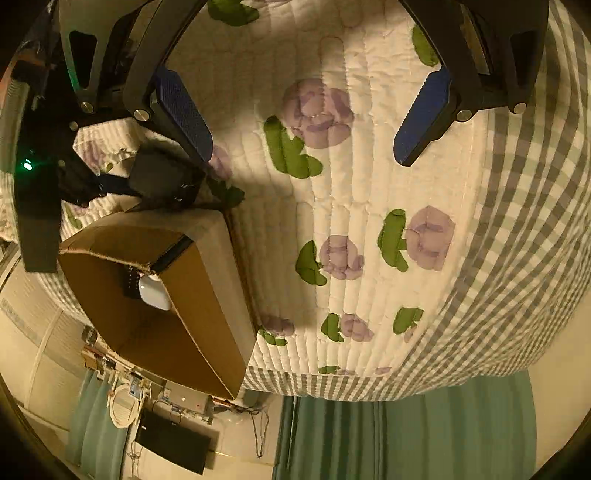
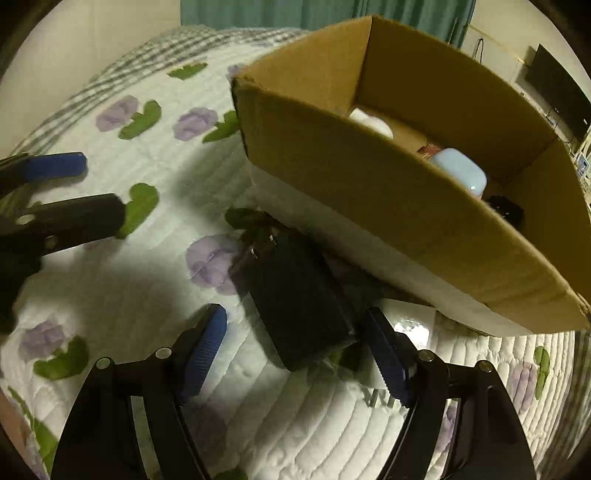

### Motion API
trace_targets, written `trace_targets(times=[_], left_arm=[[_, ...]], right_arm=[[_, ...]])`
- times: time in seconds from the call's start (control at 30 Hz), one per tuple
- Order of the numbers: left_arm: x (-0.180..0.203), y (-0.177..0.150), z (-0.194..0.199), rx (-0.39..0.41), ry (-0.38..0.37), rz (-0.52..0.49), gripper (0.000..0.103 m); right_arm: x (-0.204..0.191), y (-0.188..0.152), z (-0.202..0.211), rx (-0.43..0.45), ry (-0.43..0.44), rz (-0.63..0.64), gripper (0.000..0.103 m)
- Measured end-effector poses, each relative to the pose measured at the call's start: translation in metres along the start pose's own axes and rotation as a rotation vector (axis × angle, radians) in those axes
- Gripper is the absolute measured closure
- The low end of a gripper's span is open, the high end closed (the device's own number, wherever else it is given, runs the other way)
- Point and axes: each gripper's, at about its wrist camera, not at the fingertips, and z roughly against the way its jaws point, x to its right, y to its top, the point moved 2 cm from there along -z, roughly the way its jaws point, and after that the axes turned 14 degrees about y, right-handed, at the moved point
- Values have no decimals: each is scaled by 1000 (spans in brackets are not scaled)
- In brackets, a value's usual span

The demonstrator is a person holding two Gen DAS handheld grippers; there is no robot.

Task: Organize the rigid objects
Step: 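Grasp the black power adapter with the right gripper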

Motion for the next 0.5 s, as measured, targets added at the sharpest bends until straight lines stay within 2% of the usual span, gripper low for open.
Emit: trace_targets(times=[0.1, 0.17, 0.2, 0.3, 0.4, 0.5], left_arm=[[-1, -2, 3, 9, 20, -10, 3], [-4, -2, 3, 4, 14, 4, 3], [-5, -2, 3, 0, 13, 11, 3], [-7, -3, 5, -1, 30, 14, 3], [-6, -6, 8, -6, 31, 13, 3], [3, -7, 17, 6, 26, 1, 3]], right_arm=[[2, 2, -10, -8, -13, -1, 27], [5, 5, -12, 8, -4, -21, 33], [7, 7, -11, 17, -6, -32, 41], [10, 6, -6, 28, -7, -66, 44], [9, -5, 14, 79, 1, -104, 53], [15, -19, 42, 151, 57, -198, 61]])
